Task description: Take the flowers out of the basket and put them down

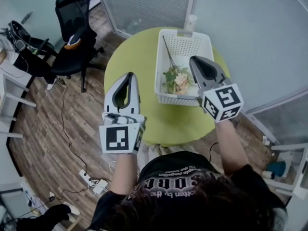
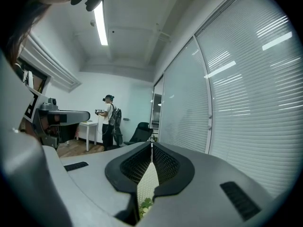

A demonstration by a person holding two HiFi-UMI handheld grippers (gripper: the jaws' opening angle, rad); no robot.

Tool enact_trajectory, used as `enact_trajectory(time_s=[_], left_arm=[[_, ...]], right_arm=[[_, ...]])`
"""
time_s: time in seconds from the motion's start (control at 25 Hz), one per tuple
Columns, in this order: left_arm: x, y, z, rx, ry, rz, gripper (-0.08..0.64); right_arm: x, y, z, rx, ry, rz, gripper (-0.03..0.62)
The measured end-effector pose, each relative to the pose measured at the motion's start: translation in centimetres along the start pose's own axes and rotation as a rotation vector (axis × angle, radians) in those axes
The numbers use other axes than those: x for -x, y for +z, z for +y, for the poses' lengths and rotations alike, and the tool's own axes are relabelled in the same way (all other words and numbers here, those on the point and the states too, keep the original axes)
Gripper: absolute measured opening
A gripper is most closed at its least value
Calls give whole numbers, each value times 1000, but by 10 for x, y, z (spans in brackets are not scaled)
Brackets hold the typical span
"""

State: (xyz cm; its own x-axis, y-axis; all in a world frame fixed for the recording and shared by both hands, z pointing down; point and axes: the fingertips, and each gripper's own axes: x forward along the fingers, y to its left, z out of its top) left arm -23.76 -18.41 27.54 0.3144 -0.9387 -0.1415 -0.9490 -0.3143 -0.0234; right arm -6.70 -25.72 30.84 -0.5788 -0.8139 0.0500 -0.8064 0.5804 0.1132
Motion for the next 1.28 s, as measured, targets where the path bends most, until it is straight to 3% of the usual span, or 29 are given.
enact_trajectory(time_s=[0.16, 0.48, 0.76, 0.88, 1.28], left_arm=[[-14, 1, 11, -7, 30, 11, 3], [-45, -1, 19, -9, 16, -17, 3], [-67, -10, 27, -6, 36, 2, 3], [-76, -15, 28, -8, 36, 12, 3], [-97, -23, 27, 0, 14, 30, 3]], right_arm=[[-23, -13, -10, -11, 15, 32, 31], [-70, -18, -29, -4, 70, 73, 31], [-114, -67, -54, 37, 97, 215, 40], [-128, -91, -58, 5, 125, 274, 132], [-153, -189, -64, -122, 173, 522, 267]])
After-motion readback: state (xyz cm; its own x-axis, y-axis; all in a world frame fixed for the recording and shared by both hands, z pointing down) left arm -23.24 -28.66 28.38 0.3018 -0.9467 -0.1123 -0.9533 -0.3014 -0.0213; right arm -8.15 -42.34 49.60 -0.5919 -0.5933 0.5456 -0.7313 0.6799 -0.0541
